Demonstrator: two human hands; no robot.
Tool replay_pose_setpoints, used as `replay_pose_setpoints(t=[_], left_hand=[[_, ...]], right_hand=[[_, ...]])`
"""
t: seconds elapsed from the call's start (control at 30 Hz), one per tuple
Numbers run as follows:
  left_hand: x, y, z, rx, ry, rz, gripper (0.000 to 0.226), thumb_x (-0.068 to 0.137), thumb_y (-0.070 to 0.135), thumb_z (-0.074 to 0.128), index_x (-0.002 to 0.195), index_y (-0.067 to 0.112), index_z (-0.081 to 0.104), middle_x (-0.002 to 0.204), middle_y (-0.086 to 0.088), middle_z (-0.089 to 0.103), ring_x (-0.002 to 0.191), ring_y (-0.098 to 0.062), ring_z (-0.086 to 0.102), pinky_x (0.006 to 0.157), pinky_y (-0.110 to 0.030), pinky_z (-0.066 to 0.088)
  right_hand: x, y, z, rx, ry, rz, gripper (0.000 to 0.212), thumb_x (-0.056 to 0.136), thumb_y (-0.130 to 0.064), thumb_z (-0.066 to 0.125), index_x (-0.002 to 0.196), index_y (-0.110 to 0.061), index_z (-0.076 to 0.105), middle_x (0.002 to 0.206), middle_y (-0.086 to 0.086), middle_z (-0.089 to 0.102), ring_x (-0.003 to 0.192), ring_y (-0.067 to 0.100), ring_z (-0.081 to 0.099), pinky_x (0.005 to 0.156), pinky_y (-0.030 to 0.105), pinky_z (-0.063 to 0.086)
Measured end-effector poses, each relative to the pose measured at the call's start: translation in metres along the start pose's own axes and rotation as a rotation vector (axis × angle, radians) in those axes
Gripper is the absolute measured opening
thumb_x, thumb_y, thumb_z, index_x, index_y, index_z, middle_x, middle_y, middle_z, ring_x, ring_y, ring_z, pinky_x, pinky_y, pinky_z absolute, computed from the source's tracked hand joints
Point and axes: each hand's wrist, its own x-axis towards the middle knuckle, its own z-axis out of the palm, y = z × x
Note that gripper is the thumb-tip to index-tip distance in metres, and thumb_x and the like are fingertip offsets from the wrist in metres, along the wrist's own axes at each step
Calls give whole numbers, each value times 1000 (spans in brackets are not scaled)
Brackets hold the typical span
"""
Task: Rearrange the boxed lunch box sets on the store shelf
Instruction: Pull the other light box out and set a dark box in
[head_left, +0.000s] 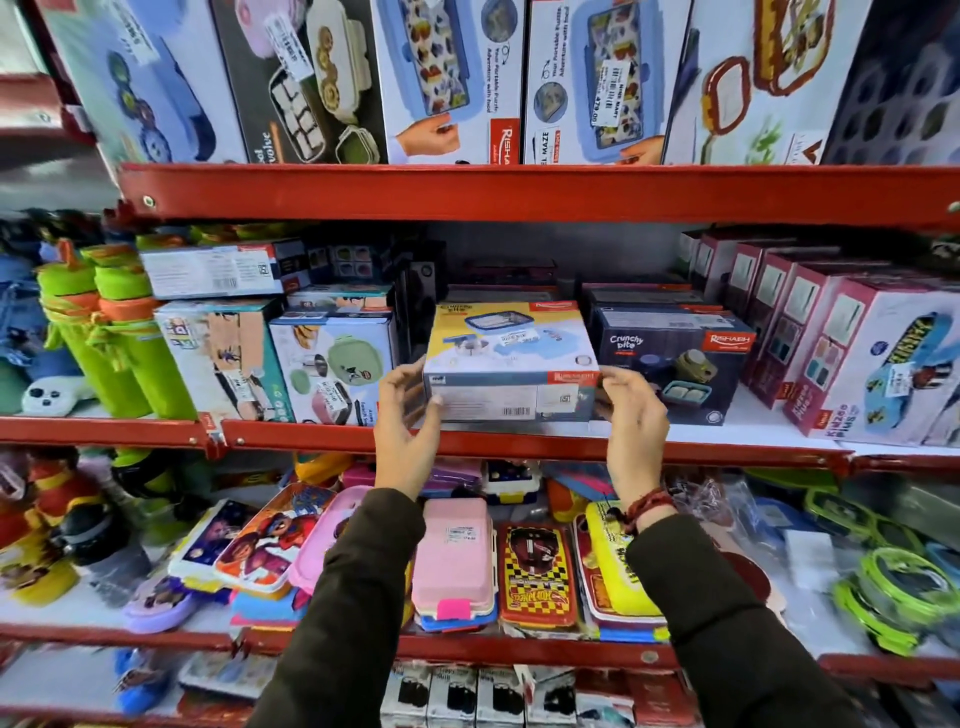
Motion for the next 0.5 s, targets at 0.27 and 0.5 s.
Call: replay_pose_setpoints(t=[0.27,0.5], left_hand=[[16,12,-5,-9,-100,0,68,88,9,49,154,21,38,151,5,52,139,-7,50,113,-23,44],[39,-1,6,181,-85,-6,63,99,7,58,156,24,37,152,1,53,141,-14,49,119,-25,39]], right_hand=[[-1,7,-7,-83,-245,-38,66,84,0,68,143,-26,55,138,1,65,123,16,62,99,28,56],[15,18,9,-186,-141,-66,48,94,-11,67,140,-17,58,134,3,68,122,17,65,92,8,52]])
